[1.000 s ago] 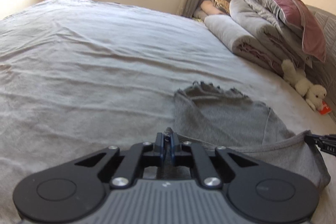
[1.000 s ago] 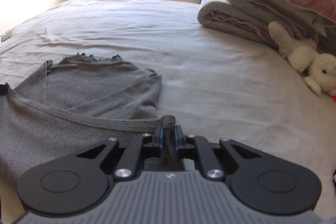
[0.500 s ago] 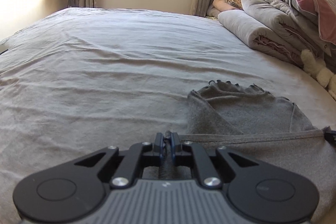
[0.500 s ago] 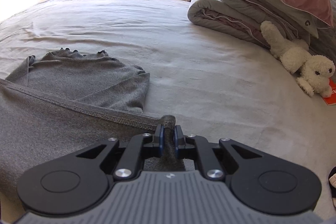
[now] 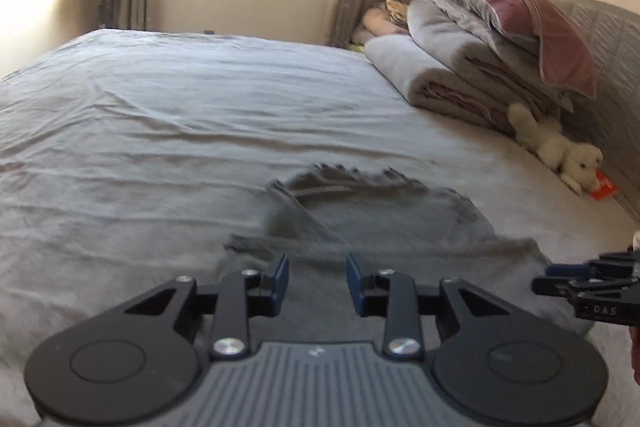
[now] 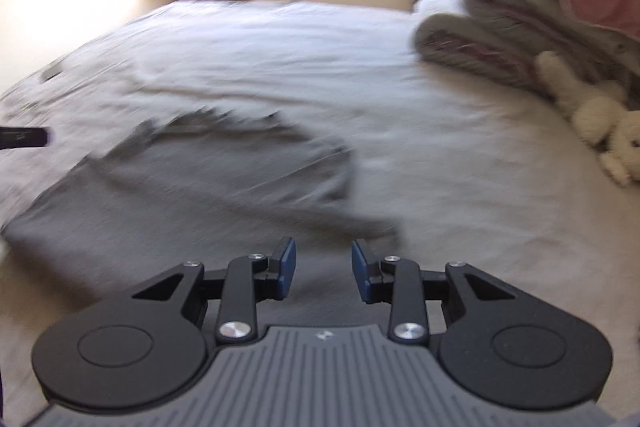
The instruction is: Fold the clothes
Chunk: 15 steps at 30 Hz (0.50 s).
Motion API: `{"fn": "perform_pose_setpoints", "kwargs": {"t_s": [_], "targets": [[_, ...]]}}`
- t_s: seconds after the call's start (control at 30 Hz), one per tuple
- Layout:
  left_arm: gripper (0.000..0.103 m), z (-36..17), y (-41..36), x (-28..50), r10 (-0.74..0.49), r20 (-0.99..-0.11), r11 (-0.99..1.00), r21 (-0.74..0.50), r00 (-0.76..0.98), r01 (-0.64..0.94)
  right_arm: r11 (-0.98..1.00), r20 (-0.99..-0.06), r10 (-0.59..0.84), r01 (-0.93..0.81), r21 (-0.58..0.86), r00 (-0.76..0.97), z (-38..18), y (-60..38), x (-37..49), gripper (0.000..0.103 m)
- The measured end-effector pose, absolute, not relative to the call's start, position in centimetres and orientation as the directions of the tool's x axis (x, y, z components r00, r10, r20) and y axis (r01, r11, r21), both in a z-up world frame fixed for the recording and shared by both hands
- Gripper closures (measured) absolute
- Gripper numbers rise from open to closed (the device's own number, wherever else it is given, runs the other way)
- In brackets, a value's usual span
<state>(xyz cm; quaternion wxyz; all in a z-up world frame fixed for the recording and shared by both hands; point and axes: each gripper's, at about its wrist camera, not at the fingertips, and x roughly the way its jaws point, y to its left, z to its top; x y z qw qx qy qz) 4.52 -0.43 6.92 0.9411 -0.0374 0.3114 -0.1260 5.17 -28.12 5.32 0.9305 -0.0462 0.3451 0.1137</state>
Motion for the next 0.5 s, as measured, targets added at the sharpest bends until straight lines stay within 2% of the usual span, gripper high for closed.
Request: {"fn": "perform_pose_setpoints", "kwargs": {"t_s": [0.1, 0.2, 0.27, 0.4, 0.5], "targets": [[0.071, 4.7, -3.4, 3.7, -0.259, -0.617, 0.962, -0.097, 0.743, 0.255, 0.942, -0.671, 0.255, -0.337, 0.009, 0.696, 4.6, -24.5, 4.2, 0.068], [0.069, 2.5, -4.1, 3.6, -0.221, -0.664, 0.967, -0.056, 0.715, 0.247, 0.923, -0.716, 0.232, -0.381, -0.051, 0.659, 3.1, -22.0, 3.6, 0.067], [0.068, 1.9, -3.4, 3.0, -0.22, -0.646, 0.967, -0.044, 0.731, 0.253, 0.919, -0.728, 0.217, -0.387, -0.072, 0.651, 2.6, -22.0, 3.5, 0.068], [0.068, 2.1, -2.1, 2.2, -0.216, -0.647, 0.968, -0.045, 0.731, 0.246, 0.93, -0.748, 0.267, -0.367, 0.034, 0.608, 2.8, -24.4, 3.6, 0.069], [0.068, 2.0, -1.5, 1.8, -0.222, -0.641, 0.967, -0.051, 0.734, 0.248, 0.926, -0.752, 0.282, -0.374, 0.051, 0.596, 2.7, -25.1, 3.0, 0.069]]}}
